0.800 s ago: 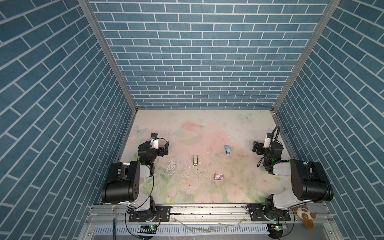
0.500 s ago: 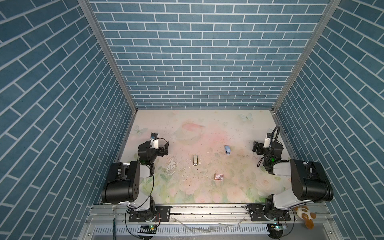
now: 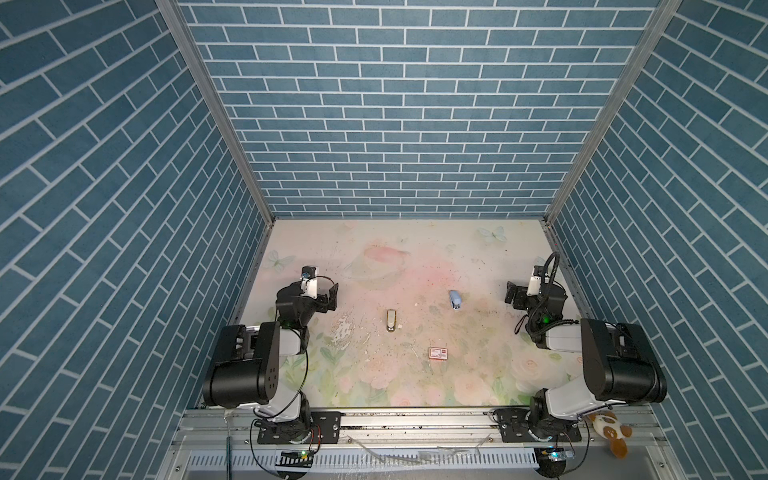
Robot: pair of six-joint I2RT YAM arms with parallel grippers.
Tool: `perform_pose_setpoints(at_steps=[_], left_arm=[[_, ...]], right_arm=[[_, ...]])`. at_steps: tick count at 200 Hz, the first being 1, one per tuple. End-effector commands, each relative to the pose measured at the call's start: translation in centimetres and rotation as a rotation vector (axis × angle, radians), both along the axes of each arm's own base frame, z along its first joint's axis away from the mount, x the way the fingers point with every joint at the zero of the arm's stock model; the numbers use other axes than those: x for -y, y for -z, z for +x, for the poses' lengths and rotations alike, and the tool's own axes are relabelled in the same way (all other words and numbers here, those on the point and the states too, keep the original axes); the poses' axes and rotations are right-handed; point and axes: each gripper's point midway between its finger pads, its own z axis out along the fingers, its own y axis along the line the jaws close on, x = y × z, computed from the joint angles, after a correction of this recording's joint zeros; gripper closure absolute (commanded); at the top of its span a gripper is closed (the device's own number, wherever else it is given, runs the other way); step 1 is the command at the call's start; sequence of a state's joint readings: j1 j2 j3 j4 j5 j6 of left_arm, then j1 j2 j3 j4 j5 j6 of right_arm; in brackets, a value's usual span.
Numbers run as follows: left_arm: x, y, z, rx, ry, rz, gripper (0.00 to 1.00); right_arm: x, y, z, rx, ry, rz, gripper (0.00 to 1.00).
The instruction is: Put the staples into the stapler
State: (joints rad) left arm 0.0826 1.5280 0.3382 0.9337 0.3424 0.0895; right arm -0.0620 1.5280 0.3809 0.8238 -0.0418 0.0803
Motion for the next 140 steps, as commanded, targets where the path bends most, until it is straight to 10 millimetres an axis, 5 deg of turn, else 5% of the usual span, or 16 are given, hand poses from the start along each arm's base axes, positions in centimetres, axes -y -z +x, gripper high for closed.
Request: perform_pose_setpoints(at_steps=[1, 88, 112, 140], left_arm=[[0.2, -0.5, 0.6, 0.014, 0.009, -0.006, 0.00], [0.6, -1.2, 0.5, 0.008, 0.027, 0.009, 0.00], [0.8, -1.5, 0.4, 0.002, 0.037, -0.008, 0.00], [1.6, -6.2, 1.7, -0.072, 0.095, -0.003, 0.00]], right_arm=[[0.0, -0.9, 0.8, 0.031, -0.020, -0.029, 0.01], [0.0, -0.8, 0.8, 0.027, -0.020, -0.029, 0.01], [2.1, -2.0, 0.3, 0.034, 0.112, -0.032, 0.01], [2.1, -3.1, 0.5, -0.112, 0.120, -0.010, 0.01]])
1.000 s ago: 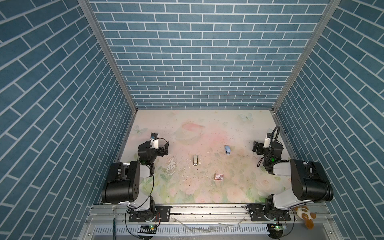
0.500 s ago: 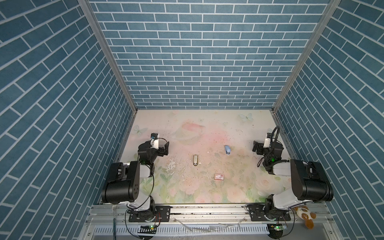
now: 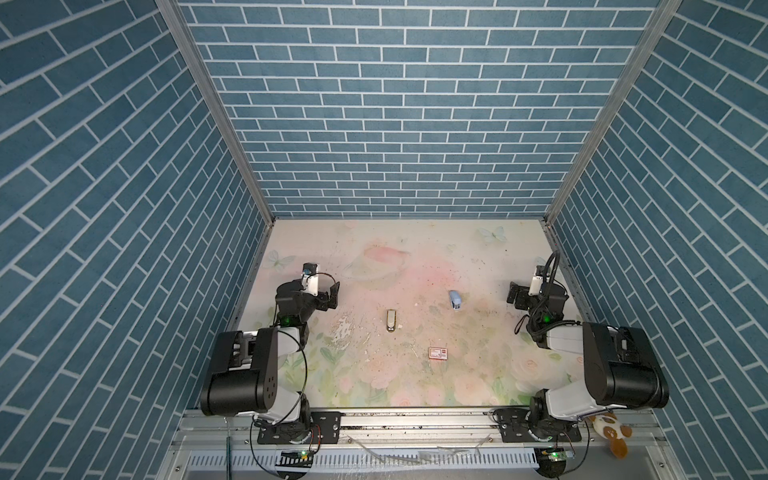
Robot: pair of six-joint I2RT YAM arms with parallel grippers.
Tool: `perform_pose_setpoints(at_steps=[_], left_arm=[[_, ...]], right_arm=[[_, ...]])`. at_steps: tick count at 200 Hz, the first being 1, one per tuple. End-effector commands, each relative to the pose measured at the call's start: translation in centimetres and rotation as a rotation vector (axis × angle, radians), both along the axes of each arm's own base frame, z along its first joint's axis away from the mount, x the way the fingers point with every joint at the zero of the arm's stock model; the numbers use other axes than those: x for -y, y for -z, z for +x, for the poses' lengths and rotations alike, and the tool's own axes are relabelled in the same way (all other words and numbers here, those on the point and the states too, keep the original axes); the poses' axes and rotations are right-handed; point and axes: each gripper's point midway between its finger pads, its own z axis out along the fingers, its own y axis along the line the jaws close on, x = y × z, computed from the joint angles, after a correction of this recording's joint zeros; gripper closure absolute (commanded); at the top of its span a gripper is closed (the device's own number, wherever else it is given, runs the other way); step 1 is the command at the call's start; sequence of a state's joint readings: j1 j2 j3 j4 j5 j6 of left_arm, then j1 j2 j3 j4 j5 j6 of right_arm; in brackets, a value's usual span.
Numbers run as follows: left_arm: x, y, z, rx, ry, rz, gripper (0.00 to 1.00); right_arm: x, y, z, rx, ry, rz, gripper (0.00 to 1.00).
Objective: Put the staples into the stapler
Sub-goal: 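Reach both grippers toward the red-and-white staple box from opposite sides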
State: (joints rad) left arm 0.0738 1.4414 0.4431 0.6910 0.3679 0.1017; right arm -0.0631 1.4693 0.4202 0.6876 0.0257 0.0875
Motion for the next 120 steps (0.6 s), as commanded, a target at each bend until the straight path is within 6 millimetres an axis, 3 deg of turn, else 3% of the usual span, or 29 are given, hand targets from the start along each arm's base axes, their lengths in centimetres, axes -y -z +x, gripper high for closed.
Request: perform_pose_setpoints(at_steps=[1, 27, 41, 50, 60, 69, 82, 120], left_arm=[[1.0, -4.5, 0.9, -0.022, 0.063, -0.001, 0.00], [2.4, -8.4, 0.9, -0.047, 0.152, 0.022, 0.00], [3.4, -10.2, 0.4, -0.087, 0.212, 0.027, 0.00], [4.3, -11.2, -0.2, -0.100, 0.261, 0.022, 0.00], [5.4, -12.0, -1.1, -0.127, 0.327, 0.024, 0.00], [6.7, -12.2, -2.2, -0.171, 0.383, 0.046, 0.01], [9.5, -12.5, -4.4, -0.219, 0.532, 0.107, 0.00], [16.7, -11.5, -9.5, -0.259, 0.835, 0.199, 0.01]], right_arm=[[0.9, -2.3, 0.6, -0.082, 0.058, 0.014, 0.01], [0.2, -3.4, -0.1, -0.213, 0.080, 0.123, 0.01], [-0.4, -5.1, -0.6, -0.232, 0.114, 0.229, 0.01], [-1.6, -5.9, -1.2, -0.250, 0.073, 0.302, 0.01], [-4.9, -6.6, -1.9, -0.259, -0.087, 0.421, 0.01], [-7.2, -7.3, -2.6, -0.248, -0.200, 0.524, 0.01], [-8.9, -7.7, -3.4, -0.263, -0.250, 0.638, 0.01], [-11.4, -8.1, -6.3, -0.319, -0.314, 0.835, 0.06]])
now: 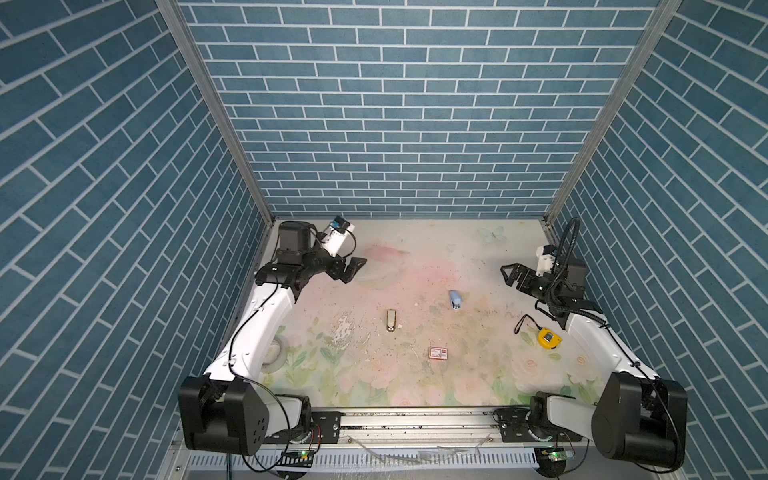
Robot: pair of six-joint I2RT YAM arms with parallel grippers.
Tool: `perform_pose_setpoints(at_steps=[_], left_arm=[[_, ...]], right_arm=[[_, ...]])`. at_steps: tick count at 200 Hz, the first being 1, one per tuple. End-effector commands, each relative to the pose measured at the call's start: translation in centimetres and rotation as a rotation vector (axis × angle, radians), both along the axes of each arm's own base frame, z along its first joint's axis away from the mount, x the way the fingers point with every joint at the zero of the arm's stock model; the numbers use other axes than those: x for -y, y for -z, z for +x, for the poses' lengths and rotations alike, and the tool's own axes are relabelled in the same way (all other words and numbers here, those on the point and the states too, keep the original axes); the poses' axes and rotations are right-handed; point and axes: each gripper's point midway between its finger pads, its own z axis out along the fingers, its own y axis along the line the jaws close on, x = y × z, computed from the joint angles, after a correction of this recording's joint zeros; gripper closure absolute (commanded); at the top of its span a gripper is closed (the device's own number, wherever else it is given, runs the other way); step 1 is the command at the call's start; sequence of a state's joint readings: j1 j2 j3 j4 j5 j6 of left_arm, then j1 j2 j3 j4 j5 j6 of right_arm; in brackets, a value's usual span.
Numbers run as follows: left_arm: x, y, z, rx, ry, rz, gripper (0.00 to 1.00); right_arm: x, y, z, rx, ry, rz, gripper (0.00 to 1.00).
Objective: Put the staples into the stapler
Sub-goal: 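Reach both grippers toward the red-and-white staple box from opposite sides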
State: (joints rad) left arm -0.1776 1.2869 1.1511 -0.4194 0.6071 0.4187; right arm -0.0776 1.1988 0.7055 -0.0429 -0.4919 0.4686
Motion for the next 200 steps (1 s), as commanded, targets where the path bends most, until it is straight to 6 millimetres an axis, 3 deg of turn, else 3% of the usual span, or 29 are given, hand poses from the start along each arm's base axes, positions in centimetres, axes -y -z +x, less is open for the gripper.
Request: perform_pose_setpoints(at_steps=[1, 42, 64, 95, 166, 200], left_arm=[[3.9, 3.6, -5.7, -0.149, 0.239, 0.094, 0.00], [10.0, 7.0, -10.9, -0.206, 0.510, 0.208, 0.00], [12.2, 9.1, -12.7, -0.248, 0.595, 0.230, 0.01], [14.7, 11.7, -14.7, -0.279, 0.686, 0.265, 0.08], [17.0, 17.8, -15.5, -0.368, 0.709, 0.295, 0.23], [17.7, 20.2, -16.1, -0.337, 0.702, 0.307, 0.27]], right_arm=[[-3.2, -0.3, -3.2, -0.103, -0.092, 0.233, 0.07], [-5.0, -0.1, -7.7, -0.158, -0.152, 0.348, 0.23], [-6.1, 1.1, -9.8, -0.200, -0.180, 0.417, 0.31], [-7.9, 2.9, -12.0, -0.257, -0.250, 0.459, 0.34], [-11.9, 7.3, -14.8, -0.415, -0.376, 0.461, 0.46], [-13.6, 8.4, -15.8, -0.432, -0.437, 0.457, 0.50]])
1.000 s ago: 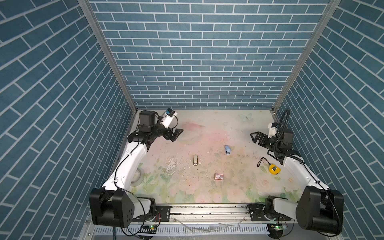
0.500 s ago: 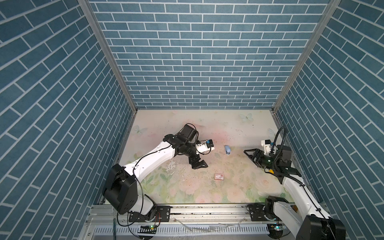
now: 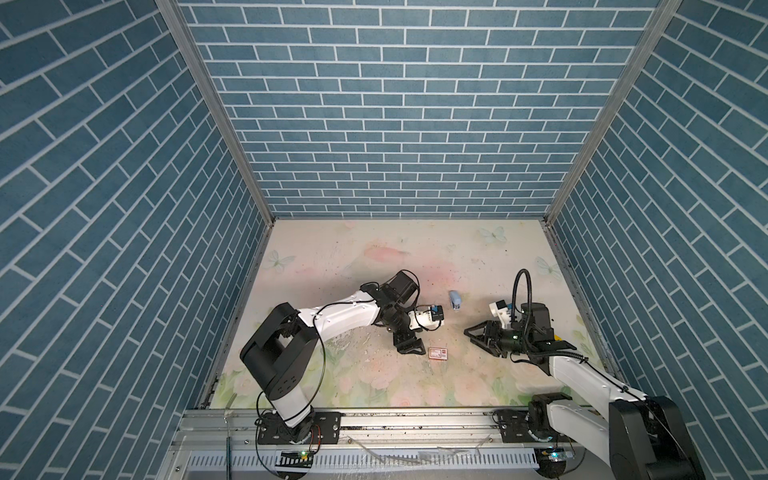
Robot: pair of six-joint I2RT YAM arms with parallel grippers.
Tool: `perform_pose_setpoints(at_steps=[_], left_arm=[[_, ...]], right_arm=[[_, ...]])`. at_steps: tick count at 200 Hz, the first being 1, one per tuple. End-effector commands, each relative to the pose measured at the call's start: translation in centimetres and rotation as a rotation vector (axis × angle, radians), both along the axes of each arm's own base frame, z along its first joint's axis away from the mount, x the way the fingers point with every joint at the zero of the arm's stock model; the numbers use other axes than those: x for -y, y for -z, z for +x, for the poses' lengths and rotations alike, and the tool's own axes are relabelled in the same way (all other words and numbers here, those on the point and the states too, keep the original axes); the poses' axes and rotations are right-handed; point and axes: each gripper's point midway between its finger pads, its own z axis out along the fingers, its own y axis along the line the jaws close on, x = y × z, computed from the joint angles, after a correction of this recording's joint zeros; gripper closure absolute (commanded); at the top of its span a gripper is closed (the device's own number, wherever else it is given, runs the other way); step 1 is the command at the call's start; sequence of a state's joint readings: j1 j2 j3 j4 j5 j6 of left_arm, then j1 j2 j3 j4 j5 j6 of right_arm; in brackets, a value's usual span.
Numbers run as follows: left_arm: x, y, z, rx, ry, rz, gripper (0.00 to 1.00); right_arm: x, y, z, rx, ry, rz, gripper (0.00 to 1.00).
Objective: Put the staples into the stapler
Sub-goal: 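Reach both grippers toward the red-and-white staple box from opposite sides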
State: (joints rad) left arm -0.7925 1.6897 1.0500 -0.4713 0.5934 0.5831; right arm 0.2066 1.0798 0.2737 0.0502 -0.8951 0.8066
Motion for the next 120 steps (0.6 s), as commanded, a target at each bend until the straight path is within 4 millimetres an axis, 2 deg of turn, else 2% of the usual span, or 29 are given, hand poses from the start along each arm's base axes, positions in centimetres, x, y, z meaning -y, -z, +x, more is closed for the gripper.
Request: perform_pose_setpoints(at_steps=[1, 28, 53, 80, 120], left_arm=[[1.0, 1.3, -0.3, 0.036, 0.000, -0.016, 0.27], [1.8, 2.3, -1.0, 0.051, 0.028, -0.012, 0.29], [2.3, 3.2, -0.7, 0.064, 0.027, -0.003, 0.31], [2.5, 3.9, -0.3, 0.092, 0.017, -0.009, 0.33], [2.4, 4.5, -1.0, 0.076, 0.050, -0.011, 0.34]], right_arm=[[-1.2, -0.5, 0.1, 0.035, -0.032, 0.033, 0.50], [-2.2, 0.4, -0.5, 0.021, -0.075, 0.025, 0.52], [-3.1, 1.1, -1.0, 0.015, -0.106, 0.031, 0.54], [-4.3, 1.5, -1.8, 0.008, -0.167, 0.042, 0.55], [-5.0, 2.4, -2.4, -0.012, -0.196, 0.036, 0.55]])
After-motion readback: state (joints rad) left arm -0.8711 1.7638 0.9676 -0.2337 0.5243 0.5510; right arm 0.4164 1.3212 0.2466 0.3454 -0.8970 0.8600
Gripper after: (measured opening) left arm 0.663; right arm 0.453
